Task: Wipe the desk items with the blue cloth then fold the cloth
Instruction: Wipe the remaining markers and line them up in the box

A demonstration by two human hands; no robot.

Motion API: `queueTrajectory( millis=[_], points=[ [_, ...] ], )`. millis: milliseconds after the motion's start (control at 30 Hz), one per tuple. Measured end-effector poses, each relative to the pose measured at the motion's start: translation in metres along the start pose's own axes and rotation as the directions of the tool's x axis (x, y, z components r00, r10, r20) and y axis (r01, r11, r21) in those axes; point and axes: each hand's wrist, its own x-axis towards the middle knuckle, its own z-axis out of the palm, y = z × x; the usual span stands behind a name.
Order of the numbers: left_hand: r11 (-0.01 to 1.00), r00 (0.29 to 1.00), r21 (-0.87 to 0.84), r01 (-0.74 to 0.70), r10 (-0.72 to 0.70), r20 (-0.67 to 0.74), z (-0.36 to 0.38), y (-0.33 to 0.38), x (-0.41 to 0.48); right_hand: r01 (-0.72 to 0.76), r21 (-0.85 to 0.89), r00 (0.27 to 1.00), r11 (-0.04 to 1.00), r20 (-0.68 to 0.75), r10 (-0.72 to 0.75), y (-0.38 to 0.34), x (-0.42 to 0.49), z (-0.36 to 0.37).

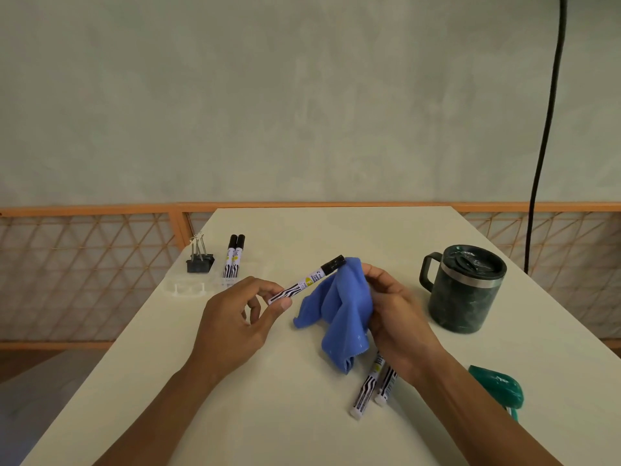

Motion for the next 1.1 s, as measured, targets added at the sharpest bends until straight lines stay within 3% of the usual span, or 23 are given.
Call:
queueTrajectory(
  millis=[367, 700, 967, 1100],
  points=[
    [0.996, 0.995, 0.029, -0.083, 0.082, 0.048, 0.0029, 0.0019, -0.0013, 0.158, -0.191, 0.986, 0.969, -0.02, -0.165, 0.0042, -0.0068, 0.0067],
    [0.987, 0.986, 0.036, -0.159, 0.157, 0.058, 0.0026, 0.006, -0.0021, 0.317, -0.319, 0.93, 0.893, -0.083, -0.359, 0.0005, -0.0048, 0.0071],
    [0.983, 0.984, 0.041, -0.178, 0.179, -0.003, 0.0, 0.005, -0.0008, 0.26, -0.176, 0.964, 0.949, -0.013, -0.266, 0.002, -0.0017, 0.0044],
    [0.981, 0.982, 0.058, -0.185, 0.187, -0.015, -0.0022, 0.0012, 0.0001, 0.249, -0.201, 0.968, 0.947, 0.054, -0.243, -0.0018, -0.0043, 0.0082]
  ],
)
